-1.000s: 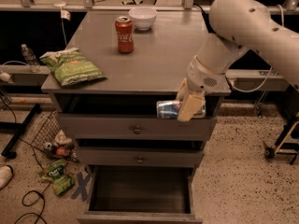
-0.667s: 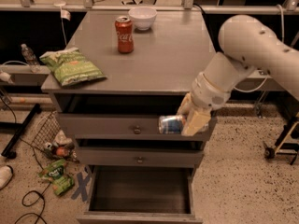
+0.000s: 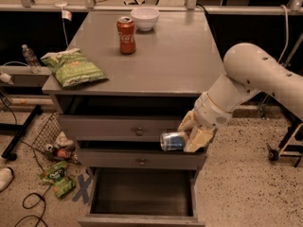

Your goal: Place redbull can into bottom drawer

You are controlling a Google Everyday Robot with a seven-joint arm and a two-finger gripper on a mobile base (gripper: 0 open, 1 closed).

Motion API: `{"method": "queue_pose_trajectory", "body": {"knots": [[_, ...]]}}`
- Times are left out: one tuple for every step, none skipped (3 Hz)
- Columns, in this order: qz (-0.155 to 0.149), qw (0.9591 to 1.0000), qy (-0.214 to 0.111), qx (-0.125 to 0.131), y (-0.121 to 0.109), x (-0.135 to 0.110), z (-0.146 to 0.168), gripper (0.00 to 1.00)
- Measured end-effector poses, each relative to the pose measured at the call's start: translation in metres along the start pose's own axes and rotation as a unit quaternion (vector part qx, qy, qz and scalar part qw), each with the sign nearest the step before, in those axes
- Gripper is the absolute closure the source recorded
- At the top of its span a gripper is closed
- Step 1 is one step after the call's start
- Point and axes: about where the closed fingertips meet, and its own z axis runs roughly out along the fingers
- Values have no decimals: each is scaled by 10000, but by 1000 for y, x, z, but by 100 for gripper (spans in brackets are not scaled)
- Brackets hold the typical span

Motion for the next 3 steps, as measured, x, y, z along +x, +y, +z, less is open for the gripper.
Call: {"method": "queue_pose_trajectory", "body": {"knots": [[83, 9999, -123, 59, 5, 14, 21, 100], [259, 9986, -449, 101, 15, 42, 71, 100], [421, 9955, -833, 161, 21, 65, 134, 100]]}}
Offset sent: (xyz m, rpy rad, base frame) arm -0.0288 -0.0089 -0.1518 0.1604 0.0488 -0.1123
